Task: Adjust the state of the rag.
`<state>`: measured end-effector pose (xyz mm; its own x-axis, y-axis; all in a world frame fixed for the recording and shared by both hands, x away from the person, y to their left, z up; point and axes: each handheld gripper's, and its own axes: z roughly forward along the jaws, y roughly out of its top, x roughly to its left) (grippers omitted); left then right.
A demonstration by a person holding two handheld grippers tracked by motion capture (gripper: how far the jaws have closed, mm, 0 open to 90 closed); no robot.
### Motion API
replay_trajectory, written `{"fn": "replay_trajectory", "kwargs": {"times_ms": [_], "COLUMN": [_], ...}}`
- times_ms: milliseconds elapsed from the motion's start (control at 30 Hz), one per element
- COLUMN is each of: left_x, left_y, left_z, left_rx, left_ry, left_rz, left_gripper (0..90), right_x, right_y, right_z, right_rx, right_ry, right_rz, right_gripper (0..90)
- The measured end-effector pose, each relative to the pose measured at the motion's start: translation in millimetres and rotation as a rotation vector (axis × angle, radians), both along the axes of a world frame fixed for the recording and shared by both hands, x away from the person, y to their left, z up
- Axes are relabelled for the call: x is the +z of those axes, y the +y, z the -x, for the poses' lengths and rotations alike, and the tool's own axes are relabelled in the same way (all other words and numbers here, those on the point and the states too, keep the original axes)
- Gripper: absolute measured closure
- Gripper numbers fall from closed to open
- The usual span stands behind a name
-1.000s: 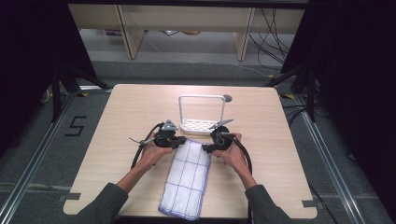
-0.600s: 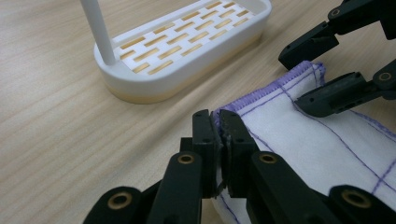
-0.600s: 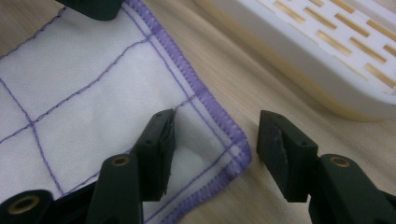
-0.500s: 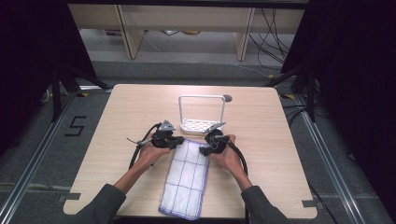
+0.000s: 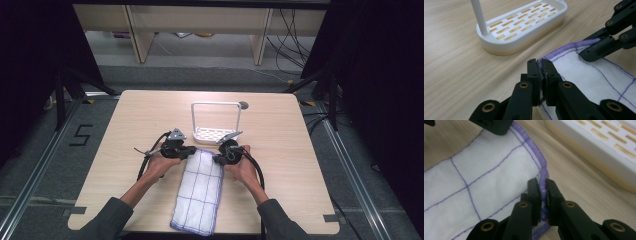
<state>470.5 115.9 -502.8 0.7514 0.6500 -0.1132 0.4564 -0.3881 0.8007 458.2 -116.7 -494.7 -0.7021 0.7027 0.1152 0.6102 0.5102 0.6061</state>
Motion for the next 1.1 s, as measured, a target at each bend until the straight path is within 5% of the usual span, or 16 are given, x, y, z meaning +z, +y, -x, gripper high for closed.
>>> {"fn": "replay_trajectory", "kwargs": {"times_ms": [333, 500, 633, 933, 1100], "left_x": [21.2, 36.9, 46.9, 60.1, 68.8], "left_y": [6.4, 7.6, 9.7, 13.9, 16.2], "left_z": [11.9, 22.1, 27.2, 35.4, 42.8], "left_rx": [0.003, -0.014, -0.030, -0.036, -0.040], "left_ry": [-0.029, -0.057, -0.071, -0.072, -0.080], "left_rz": [0.075, 0.079, 0.091, 0.143, 0.147], "left_gripper": [85.6, 85.6, 85.6, 85.4, 85.4], "right_x": [28.5, 44.3, 52.0, 66.2, 74.2], "right_y": [-3.9, -7.5, -7.5, -7.4, -9.0], "right_z": [8.4, 18.8, 23.7, 31.7, 34.9], "right_rx": [0.046, 0.031, 0.045, 0.050, 0.077], "right_ry": [-0.080, -0.076, -0.115, -0.103, -0.139], "right_rz": [-0.071, -0.090, -0.115, -0.142, -0.162], "right_gripper": [84.8, 84.8, 84.8, 84.7, 84.7]}}
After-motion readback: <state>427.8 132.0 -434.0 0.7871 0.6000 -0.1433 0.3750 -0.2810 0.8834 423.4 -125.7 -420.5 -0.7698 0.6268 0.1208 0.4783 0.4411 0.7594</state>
